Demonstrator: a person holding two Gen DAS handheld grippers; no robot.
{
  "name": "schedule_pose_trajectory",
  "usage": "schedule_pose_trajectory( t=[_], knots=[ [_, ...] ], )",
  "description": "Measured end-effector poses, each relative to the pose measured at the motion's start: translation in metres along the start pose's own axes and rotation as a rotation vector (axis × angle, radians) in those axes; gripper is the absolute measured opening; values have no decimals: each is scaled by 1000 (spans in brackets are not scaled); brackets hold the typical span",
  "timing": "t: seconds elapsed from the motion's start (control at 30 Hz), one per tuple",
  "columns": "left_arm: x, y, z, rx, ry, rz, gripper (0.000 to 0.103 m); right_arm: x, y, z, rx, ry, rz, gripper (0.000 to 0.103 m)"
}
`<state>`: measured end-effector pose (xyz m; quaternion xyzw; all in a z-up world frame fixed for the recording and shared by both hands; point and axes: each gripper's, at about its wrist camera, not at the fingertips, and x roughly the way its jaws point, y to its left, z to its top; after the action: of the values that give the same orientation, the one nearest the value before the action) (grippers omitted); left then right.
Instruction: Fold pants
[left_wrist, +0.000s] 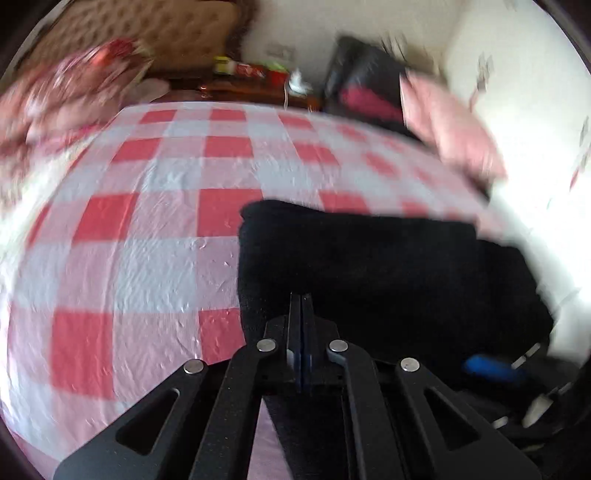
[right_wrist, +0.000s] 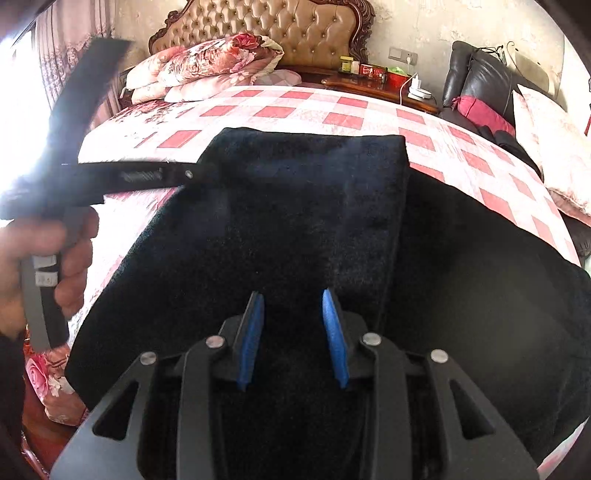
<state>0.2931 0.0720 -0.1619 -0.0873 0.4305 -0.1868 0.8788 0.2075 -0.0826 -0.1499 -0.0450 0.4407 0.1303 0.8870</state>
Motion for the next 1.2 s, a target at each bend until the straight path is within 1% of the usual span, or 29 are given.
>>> schedule_pose_trajectory(
  t=[0.03, 0.07, 0.1, 0.13, 0.17, 0.2, 0.27, 0.3, 0.33, 0.37, 0.43, 0.5, 0.53, 0.6, 0.63, 0.67, 0.7, 0.8, 0.87, 0.9, 0.97, 1.03, 1.07, 1.1, 1.17, 1.2],
  knots=[
    [-9, 2, -2, -38, -25, 5, 6, -1, -1, 0, 8, 0, 10, 34],
    [-19, 3, -5, -57, -56, 15, 13, -3, -6, 0, 31, 2, 39, 35],
    [-31, 1, -10, -64, -97, 27, 33, -5, -11, 1, 54, 9, 69, 37],
    [-43, -3, -17, -64, -135, 22, 46, -9, -19, 4, 87, 19, 124, 39],
    [-54, -7, -23, -59, -177, 10, 47, -18, -34, 9, 137, 6, 196, 45],
    [-67, -14, -33, -35, -219, -2, 49, -25, -49, 14, 179, -13, 220, 57],
    [-92, -42, -58, 62, -279, -28, 50, -33, -88, 28, 273, -32, 238, 68],
    [-101, -64, -77, 136, -296, -47, 50, -31, -101, 34, 288, -21, 253, 69],
    [-109, -79, -92, 188, -293, -52, 50, -25, -114, 42, 298, 8, 274, 69],
    [-111, -97, -108, 262, -287, -50, 50, -19, -123, 48, 300, 29, 287, 69],
    [-110, -130, -140, 395, -256, -45, 50, -8, -138, 60, 309, 32, 341, 69],
    [-108, -153, -161, 464, -234, -52, 50, 4, -145, 69, 332, 50, 378, 69],
    [-106, -167, -171, 526, -224, -59, 50, 10, -147, 71, 349, 55, 405, 69],
    [-100, -188, -187, 633, -219, -21, 50, 25, -148, 76, 362, 81, 433, 69],
    [-94, -199, -194, 695, -215, 33, 50, 29, -146, 78, 361, 86, 433, 69],
    [-89, -206, -198, 735, -216, 89, 50, 34, -144, 80, 357, 94, 434, 69],
    [-83, -210, -199, 769, -222, 136, 50, 40, -142, 84, 347, 103, 434, 69],
    [-69, -220, -203, 855, -220, 234, 50, 51, -138, 87, 344, 114, 426, 69],
    [-63, -229, -211, 937, -199, 251, 49, 58, -138, 91, 350, 123, 420, 69],
    [-61, -233, -214, 958, -202, 263, 49, 62, -138, 92, 351, 133, 411, 69],
    [-62, -237, -216, 967, -212, 268, 49, 66, -136, 94, 342, 131, 409, 69],
    [-65, -236, -212, 937, -218, 306, 47, 67, -132, 97, 316, 130, 393, 58],
    [-64, -234, -210, 932, -211, 313, 45, 68, -132, 97, 315, 132, 395, 50],
    [-64, -234, -209, 938, -207, 324, 42, 70, -133, 97, 323, 136, 404, 47],
    [-60, -236, -214, 986, -198, 353, 41, 73, -134, 98, 323, 138, 405, 46],
    [-57, -237, -218, 1014, -189, 371, 41, 73, -134, 98, 318, 135, 404, 42]
  ],
)
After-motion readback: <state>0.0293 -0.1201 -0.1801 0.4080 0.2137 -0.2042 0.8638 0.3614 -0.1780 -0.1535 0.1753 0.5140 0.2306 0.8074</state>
